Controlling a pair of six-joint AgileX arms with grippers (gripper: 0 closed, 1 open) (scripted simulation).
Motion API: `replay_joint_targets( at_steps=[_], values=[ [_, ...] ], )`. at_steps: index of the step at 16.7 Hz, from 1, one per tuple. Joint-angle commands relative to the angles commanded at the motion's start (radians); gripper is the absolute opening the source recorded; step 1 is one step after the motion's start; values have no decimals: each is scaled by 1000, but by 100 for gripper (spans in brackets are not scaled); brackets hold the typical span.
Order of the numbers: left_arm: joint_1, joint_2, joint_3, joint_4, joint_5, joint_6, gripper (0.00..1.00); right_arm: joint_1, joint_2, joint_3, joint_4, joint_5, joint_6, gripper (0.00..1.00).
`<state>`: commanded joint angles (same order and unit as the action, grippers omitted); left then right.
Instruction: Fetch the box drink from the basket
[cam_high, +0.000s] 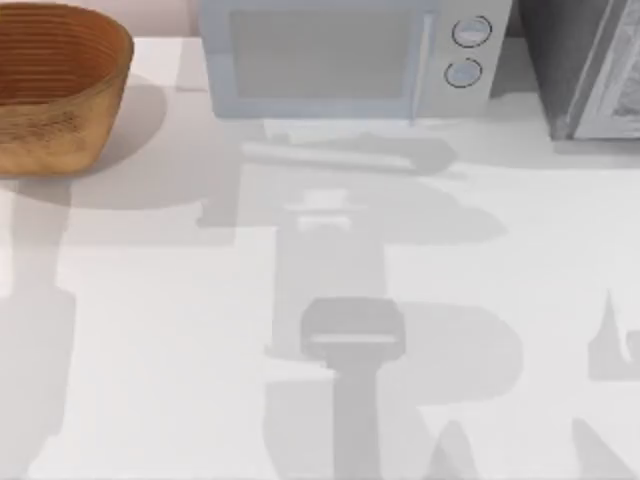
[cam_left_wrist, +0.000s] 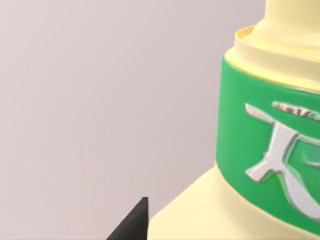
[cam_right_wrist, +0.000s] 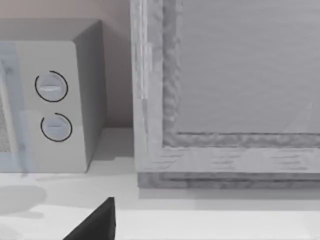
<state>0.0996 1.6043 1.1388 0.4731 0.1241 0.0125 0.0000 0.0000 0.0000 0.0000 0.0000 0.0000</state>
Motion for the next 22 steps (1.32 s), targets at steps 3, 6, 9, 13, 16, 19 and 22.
replay_joint_targets(
  at_steps=[3,6,9,13,16,19,22],
  values=[
    [-14,-246,-164,-65,-17,-3,0,0,0,0,0,0,0,100],
    [-31,-548,-360,-146,-39,-5,0,0,0,0,0,0,0,100],
    [-50,-870,-573,-236,-62,-8,0,0,0,0,0,0,0,100],
    [-74,-1265,-850,-351,-92,-11,0,0,0,0,0,0,0,100],
    [-88,-1472,-1017,-418,-110,-11,0,0,0,0,0,0,0,100],
    [-98,-1583,-1119,-463,-122,-12,0,0,0,0,0,0,0,100],
    [-100,-1604,-1139,-473,-124,-13,0,0,0,0,0,0,0,100]
  ],
)
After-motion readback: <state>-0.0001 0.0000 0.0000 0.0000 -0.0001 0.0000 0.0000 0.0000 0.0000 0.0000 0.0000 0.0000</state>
